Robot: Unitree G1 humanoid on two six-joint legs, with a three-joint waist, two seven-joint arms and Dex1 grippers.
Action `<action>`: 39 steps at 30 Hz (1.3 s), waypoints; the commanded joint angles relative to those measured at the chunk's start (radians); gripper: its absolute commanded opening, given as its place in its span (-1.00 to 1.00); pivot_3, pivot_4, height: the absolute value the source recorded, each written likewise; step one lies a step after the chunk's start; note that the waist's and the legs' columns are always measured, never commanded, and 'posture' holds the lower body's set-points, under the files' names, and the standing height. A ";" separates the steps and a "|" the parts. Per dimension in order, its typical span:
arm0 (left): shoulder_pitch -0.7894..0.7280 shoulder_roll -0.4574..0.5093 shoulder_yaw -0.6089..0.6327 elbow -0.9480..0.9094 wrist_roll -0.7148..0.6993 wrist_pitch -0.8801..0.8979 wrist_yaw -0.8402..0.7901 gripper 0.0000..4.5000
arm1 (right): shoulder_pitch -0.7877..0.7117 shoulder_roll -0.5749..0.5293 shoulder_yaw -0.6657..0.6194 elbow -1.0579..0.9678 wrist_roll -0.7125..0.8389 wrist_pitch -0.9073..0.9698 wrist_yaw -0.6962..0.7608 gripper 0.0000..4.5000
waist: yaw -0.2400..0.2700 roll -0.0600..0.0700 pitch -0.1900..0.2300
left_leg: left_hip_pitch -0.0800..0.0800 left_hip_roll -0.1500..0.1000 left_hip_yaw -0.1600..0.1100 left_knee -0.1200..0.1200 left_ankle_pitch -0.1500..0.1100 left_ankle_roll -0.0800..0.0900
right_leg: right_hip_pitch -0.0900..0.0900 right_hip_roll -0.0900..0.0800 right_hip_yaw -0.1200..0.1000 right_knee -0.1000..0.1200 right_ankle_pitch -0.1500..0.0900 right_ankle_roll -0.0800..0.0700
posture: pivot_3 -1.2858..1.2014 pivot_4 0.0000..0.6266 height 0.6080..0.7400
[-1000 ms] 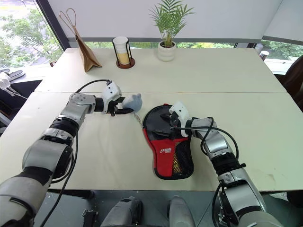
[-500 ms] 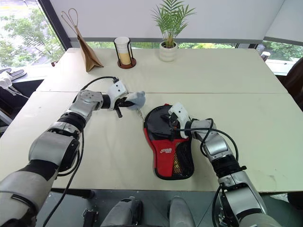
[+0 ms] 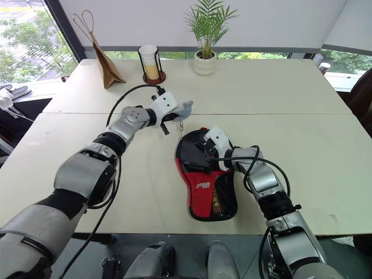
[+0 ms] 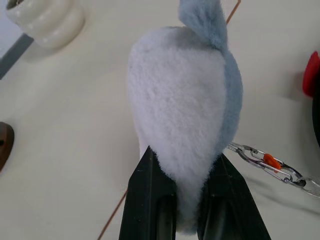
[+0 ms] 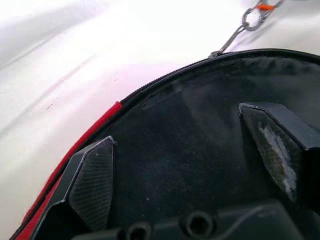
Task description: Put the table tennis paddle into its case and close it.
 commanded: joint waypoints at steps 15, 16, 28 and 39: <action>-0.126 -0.180 -0.008 0.010 0.106 -0.003 0.186 -0.98 | 0.149 0.002 0.133 -0.126 -0.076 0.240 -0.074 1.00 | 0.008 -0.004 -0.013 | 0.000 -0.001 0.000 -0.001 0.000 0.000 | 0.000 0.000 0.000 0.000 0.000 0.000 | 0.03 -0.52 1.00; -0.126 -0.185 -0.009 0.011 0.110 -0.003 0.190 -0.98 | 0.155 0.004 0.134 -0.138 -0.074 0.249 -0.080 1.00 | 0.008 -0.004 -0.014 | 0.000 -0.001 0.000 -0.001 0.000 0.000 | 0.000 0.000 0.000 0.000 0.000 0.000 | 0.03 -0.52 1.00; -0.149 -0.283 -0.006 0.016 0.135 0.003 0.259 -0.98 | 0.175 0.028 0.125 -0.173 -0.064 0.342 -0.147 1.00 | 0.007 -0.003 -0.016 | 0.000 -0.001 0.000 -0.001 0.000 0.000 | 0.000 0.000 0.000 0.000 0.000 0.000 | 0.03 -0.52 1.00; -0.147 -0.324 0.025 0.011 0.117 -0.018 0.296 -0.98 | 0.171 0.024 0.130 -0.163 -0.069 0.338 -0.150 1.00 | 0.007 -0.004 -0.017 | 0.002 -0.001 0.000 -0.001 0.000 0.000 | 0.002 0.000 0.000 0.000 0.000 0.000 | 0.03 -0.52 1.00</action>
